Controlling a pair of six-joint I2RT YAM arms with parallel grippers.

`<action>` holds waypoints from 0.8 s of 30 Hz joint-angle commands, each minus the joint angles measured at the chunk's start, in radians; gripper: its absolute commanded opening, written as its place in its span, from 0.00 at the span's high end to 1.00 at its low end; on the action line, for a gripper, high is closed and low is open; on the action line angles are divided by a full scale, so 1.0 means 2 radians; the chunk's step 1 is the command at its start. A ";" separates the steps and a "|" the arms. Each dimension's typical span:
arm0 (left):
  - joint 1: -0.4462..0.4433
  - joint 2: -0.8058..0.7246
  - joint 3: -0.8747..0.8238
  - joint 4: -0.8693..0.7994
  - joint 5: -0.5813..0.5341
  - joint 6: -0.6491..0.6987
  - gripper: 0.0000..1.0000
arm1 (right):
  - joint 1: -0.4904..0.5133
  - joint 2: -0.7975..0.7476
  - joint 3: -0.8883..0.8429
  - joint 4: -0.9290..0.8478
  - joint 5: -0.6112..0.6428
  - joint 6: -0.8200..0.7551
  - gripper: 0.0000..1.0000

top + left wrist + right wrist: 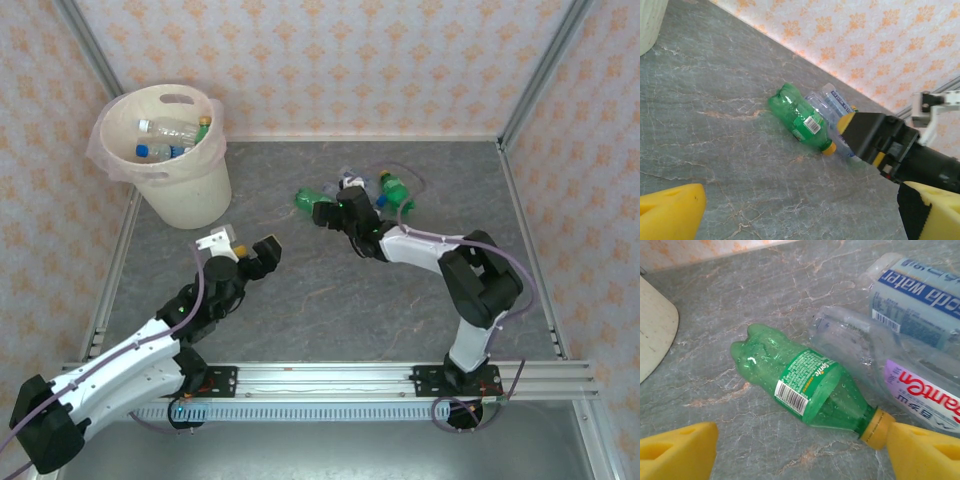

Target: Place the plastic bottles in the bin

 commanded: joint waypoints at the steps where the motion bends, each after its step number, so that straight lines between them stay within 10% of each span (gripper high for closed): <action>1: -0.003 -0.025 -0.006 -0.004 -0.019 -0.007 0.01 | -0.007 0.026 0.034 -0.022 -0.009 -0.007 0.14; 24: -0.003 -0.083 -0.023 -0.025 -0.017 -0.020 0.01 | -0.022 0.107 0.107 -0.064 -0.029 -0.061 0.12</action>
